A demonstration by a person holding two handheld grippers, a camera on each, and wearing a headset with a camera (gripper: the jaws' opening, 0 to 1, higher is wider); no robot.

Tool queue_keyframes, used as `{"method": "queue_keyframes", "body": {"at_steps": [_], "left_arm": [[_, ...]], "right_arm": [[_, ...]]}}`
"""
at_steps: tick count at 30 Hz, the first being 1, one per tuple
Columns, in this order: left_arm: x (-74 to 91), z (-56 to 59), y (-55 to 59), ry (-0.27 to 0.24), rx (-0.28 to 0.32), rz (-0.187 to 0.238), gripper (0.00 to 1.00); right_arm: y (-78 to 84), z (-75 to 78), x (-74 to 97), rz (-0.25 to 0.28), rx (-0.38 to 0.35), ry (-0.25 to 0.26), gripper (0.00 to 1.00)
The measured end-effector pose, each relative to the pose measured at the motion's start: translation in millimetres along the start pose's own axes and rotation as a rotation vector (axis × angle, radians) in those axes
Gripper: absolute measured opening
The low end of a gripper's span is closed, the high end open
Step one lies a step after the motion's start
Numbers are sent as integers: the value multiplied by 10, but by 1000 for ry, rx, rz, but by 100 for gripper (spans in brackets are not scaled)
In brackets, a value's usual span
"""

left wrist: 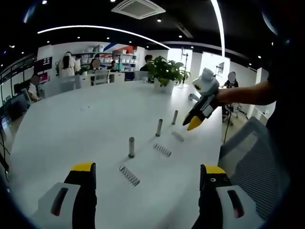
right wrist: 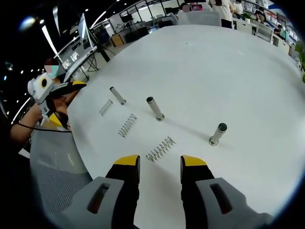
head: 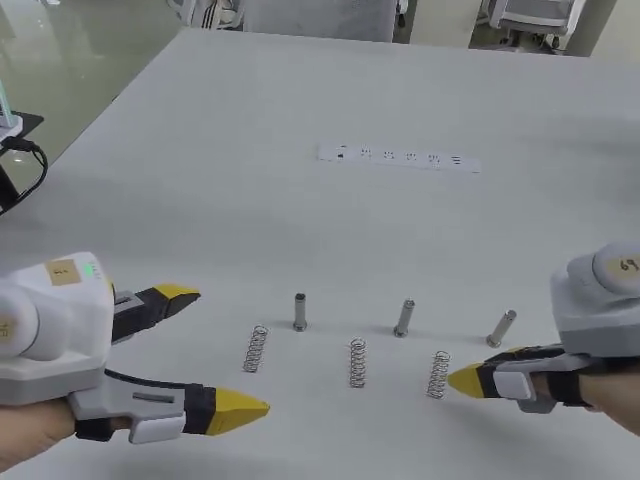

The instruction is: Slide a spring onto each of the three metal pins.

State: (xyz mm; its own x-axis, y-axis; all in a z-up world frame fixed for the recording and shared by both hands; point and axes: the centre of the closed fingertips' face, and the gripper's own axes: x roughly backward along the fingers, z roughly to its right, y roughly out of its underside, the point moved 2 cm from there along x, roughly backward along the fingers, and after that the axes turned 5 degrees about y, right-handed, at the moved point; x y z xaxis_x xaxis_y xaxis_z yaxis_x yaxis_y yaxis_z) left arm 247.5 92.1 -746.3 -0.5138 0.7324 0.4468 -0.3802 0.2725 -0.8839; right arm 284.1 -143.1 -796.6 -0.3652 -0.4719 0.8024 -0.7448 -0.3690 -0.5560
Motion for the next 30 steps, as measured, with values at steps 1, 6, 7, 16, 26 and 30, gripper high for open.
{"method": "queue_keyframes", "body": {"at_steps": [1, 6, 7, 16, 26, 30], "left_arm": [[-1, 0, -1, 0, 0, 1, 86], [0, 1, 4, -1, 1, 2, 86], [2, 3, 6, 0, 3, 1, 86], [20, -4, 29, 1, 8, 10, 88], [23, -28, 28, -2, -1, 9, 92], [21, -28, 24, -1, -1, 12, 93]], "right_arm": [[-1, -12, -15, -8, -2, 2, 32], [-10, -33, -120, -30, 7, 7, 32], [-12, -25, -147, -36, 5, 10, 32], [-6, 20, -230, -71, 29, 35, 28], [-46, 25, -313, -91, 35, 46, 27], [-43, 30, -338, -97, 29, 50, 27]]}}
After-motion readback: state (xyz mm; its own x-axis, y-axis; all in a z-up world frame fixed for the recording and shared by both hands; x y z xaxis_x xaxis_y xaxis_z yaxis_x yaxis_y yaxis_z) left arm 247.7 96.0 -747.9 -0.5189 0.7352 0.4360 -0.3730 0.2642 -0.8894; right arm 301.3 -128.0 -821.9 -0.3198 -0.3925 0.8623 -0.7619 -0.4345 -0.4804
